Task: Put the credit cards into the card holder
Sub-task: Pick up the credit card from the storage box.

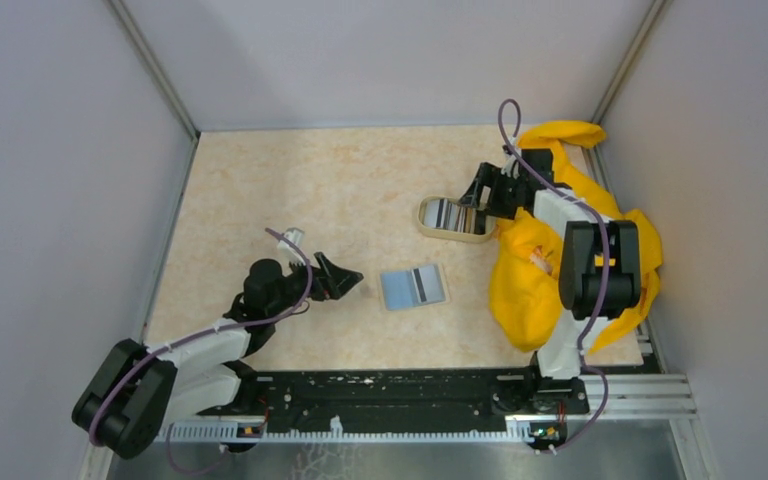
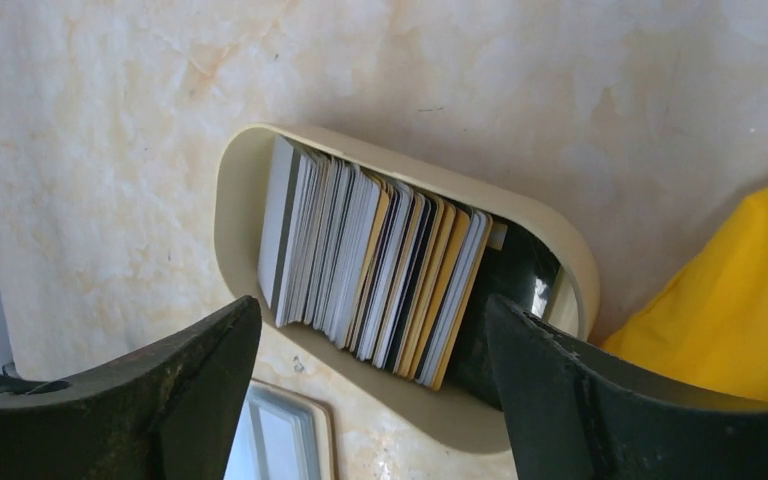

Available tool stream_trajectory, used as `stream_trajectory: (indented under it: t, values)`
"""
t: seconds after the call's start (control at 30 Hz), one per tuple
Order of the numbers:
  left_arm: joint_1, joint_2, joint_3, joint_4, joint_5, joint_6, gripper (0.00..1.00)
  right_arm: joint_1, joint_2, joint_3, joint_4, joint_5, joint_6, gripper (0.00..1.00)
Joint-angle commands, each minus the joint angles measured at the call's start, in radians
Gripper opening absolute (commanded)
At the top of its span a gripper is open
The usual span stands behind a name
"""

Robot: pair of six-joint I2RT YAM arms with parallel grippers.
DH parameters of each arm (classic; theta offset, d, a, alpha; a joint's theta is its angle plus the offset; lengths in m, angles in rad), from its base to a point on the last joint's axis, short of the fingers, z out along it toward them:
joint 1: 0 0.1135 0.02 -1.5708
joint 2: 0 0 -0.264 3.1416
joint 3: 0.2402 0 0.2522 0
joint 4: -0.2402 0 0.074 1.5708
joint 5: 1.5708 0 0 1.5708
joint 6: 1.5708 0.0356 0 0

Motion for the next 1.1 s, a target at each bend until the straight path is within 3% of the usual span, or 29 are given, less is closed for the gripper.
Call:
stream_trajectory:
  t: [0.0, 0.2, 0.37, 0.93, 1.0, 1.07]
  values:
    - [0.004, -0.010, -0.007, 0.062, 0.011, -0.023, 0.98, 0.038, 0.063, 0.112, -0.033, 0.059, 0.053, 0.80]
    - [0.003, -0.049, -0.033, 0.056, -0.005, -0.025, 0.98, 0.088, 0.074, 0.120, -0.067, 0.236, 0.075, 0.81]
    - [0.003, -0.061, -0.028, 0.042, -0.008, -0.023, 0.98, 0.098, 0.077, 0.111, -0.077, 0.294, 0.105, 0.82]
    - [0.004, -0.053, -0.034, 0.048, 0.011, -0.040, 0.98, 0.089, 0.115, 0.074, 0.012, 0.005, 0.177, 0.81]
    - [0.004, -0.057, -0.034, 0.047, 0.014, -0.041, 0.98, 0.080, 0.104, 0.058, 0.041, -0.047, 0.195, 0.79]
    - [0.003, -0.058, -0.034, 0.048, 0.016, -0.044, 0.98, 0.063, 0.093, 0.034, 0.088, -0.104, 0.229, 0.71]
